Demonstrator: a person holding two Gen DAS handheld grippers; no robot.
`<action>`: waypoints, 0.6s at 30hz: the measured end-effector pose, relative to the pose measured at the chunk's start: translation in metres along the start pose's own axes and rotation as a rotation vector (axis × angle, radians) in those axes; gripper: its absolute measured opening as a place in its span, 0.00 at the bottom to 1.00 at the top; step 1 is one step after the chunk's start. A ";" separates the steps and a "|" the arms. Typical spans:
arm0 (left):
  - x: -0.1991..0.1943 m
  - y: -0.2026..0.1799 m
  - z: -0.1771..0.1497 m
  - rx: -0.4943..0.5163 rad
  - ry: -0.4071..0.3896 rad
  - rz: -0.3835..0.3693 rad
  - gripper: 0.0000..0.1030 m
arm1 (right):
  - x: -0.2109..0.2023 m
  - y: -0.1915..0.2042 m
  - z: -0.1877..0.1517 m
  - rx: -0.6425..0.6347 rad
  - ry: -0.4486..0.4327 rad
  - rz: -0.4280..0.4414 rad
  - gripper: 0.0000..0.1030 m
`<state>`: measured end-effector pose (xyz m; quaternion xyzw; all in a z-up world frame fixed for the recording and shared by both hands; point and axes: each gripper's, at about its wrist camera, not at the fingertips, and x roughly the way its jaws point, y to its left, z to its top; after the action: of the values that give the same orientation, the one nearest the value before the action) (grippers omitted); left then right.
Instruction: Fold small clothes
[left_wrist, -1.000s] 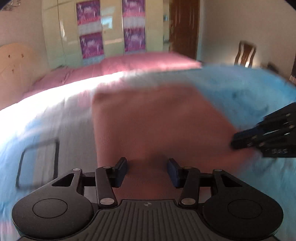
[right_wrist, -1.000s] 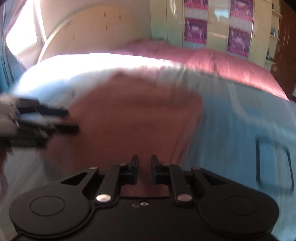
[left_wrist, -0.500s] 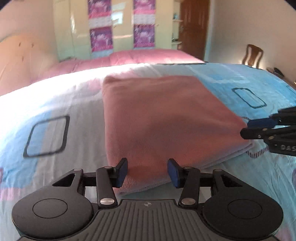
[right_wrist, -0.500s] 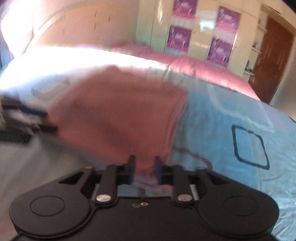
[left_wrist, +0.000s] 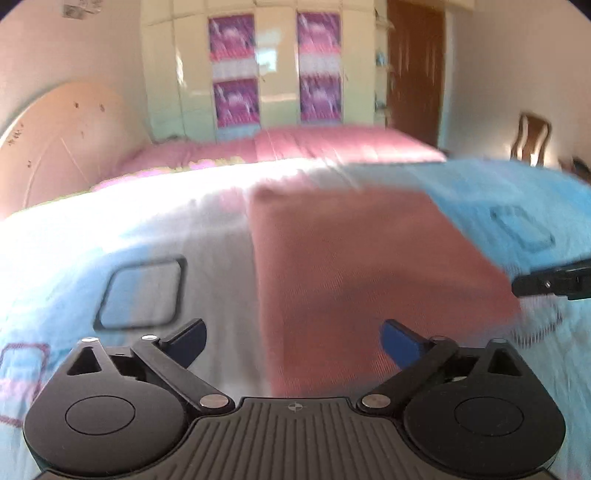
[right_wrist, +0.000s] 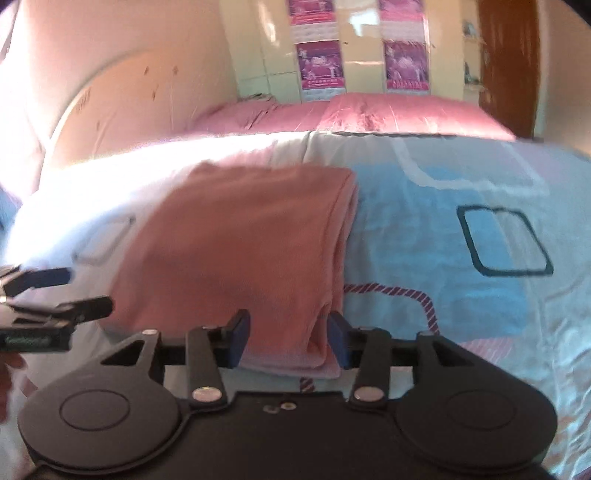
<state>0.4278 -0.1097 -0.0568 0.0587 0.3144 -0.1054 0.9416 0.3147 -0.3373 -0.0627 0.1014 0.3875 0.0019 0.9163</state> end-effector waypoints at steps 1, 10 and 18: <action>0.003 0.007 0.005 -0.026 0.003 -0.024 0.96 | 0.000 -0.013 0.006 0.058 -0.002 0.027 0.42; 0.073 0.050 0.025 -0.182 0.128 -0.145 0.96 | 0.055 -0.103 0.033 0.415 0.073 0.236 0.48; 0.130 0.059 0.026 -0.336 0.219 -0.300 0.87 | 0.105 -0.123 0.031 0.494 0.144 0.380 0.49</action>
<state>0.5584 -0.0777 -0.1115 -0.1347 0.4327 -0.1833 0.8724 0.4011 -0.4547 -0.1396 0.3910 0.4143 0.0861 0.8173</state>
